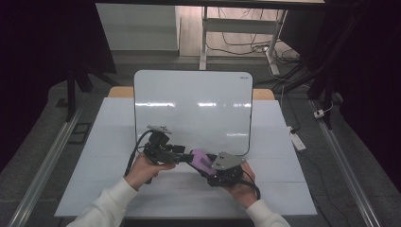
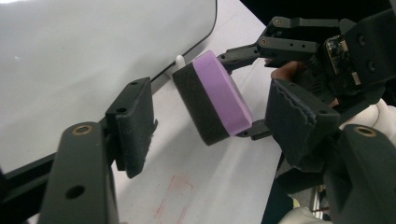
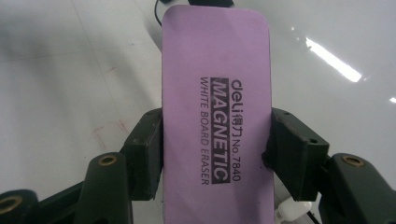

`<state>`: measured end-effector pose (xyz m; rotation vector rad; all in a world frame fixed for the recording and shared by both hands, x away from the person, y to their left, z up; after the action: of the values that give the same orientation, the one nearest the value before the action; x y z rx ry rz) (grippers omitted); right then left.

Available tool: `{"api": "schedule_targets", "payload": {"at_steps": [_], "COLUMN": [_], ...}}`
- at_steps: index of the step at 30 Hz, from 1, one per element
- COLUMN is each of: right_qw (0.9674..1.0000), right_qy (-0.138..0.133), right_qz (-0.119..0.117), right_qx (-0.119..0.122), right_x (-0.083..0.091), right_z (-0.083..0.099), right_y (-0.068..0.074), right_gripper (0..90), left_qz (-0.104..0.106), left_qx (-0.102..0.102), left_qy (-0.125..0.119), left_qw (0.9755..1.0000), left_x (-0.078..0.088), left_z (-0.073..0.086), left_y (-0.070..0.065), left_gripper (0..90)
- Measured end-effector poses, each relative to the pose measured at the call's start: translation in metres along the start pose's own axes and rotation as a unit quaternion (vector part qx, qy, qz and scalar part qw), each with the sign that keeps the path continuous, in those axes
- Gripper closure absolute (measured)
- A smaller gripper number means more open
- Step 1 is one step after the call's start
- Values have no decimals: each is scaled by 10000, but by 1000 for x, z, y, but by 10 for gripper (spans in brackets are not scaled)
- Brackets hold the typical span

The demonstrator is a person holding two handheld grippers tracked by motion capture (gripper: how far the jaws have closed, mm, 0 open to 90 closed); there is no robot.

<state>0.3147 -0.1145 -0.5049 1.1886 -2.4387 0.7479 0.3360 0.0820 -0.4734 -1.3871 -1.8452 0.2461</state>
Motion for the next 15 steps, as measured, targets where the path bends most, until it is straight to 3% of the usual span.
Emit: {"api": "schedule_targets", "payload": {"at_steps": [10,15], "right_qw": [9992,9987], "right_qy": [-177,-174], "right_qz": [13,88], "right_qx": [367,467], "right_x": [0,-1], "right_z": [-4,-3], "right_y": [6,6], "right_gripper": [397,396], "left_qz": [245,221], "left_qx": [139,231], "left_qy": [173,143], "left_qw": [9995,9994], "left_x": [-7,-8], "left_z": [1,1], "left_y": [3,3], "left_gripper": [480,543]}}
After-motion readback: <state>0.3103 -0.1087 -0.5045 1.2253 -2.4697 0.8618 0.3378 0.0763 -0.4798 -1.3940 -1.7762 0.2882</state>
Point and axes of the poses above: each handheld gripper's, and its own axes: x roughly backward along the jaws, z roughly out of its underside, y roughly to its left, the point moved 4 cm from there along -x, roughly forward along the jaws, and after that the axes turned 8 degrees about z, right-handed, at the moved point
